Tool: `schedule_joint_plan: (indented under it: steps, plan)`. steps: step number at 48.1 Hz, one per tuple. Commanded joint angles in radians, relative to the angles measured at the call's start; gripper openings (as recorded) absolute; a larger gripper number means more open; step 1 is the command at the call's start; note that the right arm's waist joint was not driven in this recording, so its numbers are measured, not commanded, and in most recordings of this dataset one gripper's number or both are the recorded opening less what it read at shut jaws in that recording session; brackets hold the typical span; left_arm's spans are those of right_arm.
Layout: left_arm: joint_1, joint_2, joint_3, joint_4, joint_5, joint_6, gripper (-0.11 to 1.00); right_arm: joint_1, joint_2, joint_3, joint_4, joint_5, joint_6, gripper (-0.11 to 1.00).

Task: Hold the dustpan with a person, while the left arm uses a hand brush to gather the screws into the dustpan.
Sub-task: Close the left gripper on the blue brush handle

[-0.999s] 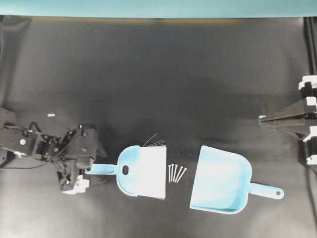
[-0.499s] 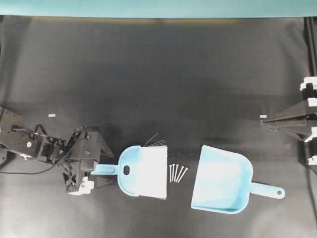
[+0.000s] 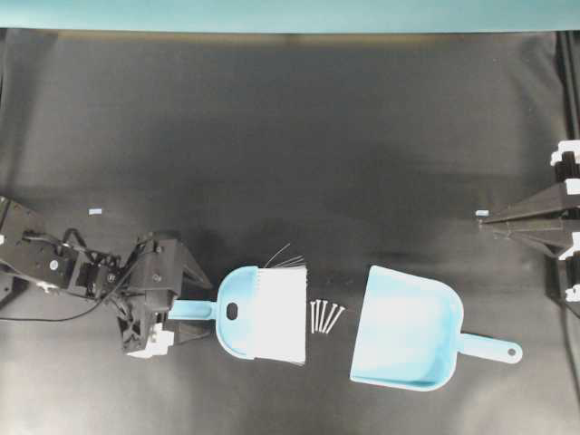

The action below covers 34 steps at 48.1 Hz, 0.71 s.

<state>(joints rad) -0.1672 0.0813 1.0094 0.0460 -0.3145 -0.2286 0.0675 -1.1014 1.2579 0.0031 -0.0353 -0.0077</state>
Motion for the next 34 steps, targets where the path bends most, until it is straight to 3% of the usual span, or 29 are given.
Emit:
schedule_joint_plan:
  steps: [1, 17, 21, 29, 34]
  plan:
    - [-0.011, 0.025, -0.005, 0.003, 0.002, -0.005, 0.9, 0.0, 0.005, -0.006, 0.002, -0.005, 0.011, 0.0]
    - [-0.011, 0.026, -0.005, 0.005, 0.009, -0.012, 0.86, 0.0, 0.005, -0.002, 0.002, -0.005, 0.011, 0.0]
    - [-0.011, 0.026, -0.005, 0.003, 0.034, -0.012, 0.74, 0.0, 0.005, 0.002, 0.0, -0.005, 0.011, 0.0]
    - [-0.012, 0.021, -0.005, 0.003, 0.049, -0.008, 0.31, 0.0, -0.002, 0.014, 0.0, -0.003, 0.008, 0.0]
    - [-0.012, 0.006, -0.006, 0.003, 0.06, 0.003, 0.31, 0.0, -0.015, 0.029, 0.002, 0.003, 0.0, 0.0]
